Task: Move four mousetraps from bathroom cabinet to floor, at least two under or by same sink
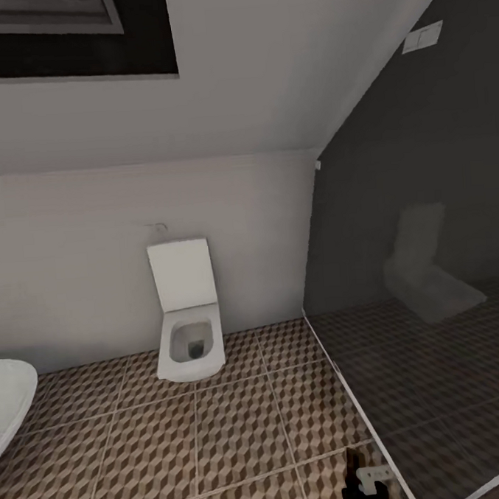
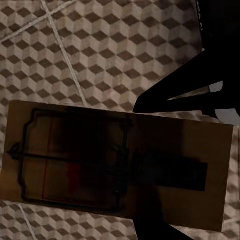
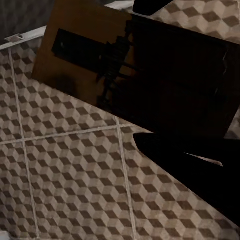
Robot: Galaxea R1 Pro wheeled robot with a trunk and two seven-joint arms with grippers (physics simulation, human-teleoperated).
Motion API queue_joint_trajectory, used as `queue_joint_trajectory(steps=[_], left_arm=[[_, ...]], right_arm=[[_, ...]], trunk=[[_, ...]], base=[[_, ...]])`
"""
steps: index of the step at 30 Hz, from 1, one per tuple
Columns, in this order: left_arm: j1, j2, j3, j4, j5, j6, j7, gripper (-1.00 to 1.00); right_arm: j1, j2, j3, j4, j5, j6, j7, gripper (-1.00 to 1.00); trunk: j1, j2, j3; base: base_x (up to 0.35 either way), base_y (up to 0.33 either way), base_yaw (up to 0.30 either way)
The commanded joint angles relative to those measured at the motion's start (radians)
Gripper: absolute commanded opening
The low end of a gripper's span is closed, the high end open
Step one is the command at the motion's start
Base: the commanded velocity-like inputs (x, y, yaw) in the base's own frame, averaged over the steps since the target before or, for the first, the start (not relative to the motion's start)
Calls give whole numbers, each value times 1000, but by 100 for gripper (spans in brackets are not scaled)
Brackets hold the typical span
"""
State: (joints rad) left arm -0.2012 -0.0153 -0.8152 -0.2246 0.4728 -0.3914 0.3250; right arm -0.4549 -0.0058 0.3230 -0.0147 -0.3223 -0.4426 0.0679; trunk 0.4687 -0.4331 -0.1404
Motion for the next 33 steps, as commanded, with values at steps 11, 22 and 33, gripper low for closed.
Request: queue_joint_trajectory(steps=[11,22,33], left_arm=[[-1,0,-9,1,1,-1,8,-100],[-1,0,-8,1,1,-1,8,-100],[-1,0,-9,1,1,-1,8,-100]], right_arm=[[-1,1,4,1,-11,-4,7,-100],[-1,1,4,1,-11,-3,7,-100],[-1,1,4,1,-11,-2,7,-100]], trunk=[[0,-2,-2],[0,-2,-2],[0,-2,-2]], base=[[0,121,262],[29,21,262],[48,33,262]])
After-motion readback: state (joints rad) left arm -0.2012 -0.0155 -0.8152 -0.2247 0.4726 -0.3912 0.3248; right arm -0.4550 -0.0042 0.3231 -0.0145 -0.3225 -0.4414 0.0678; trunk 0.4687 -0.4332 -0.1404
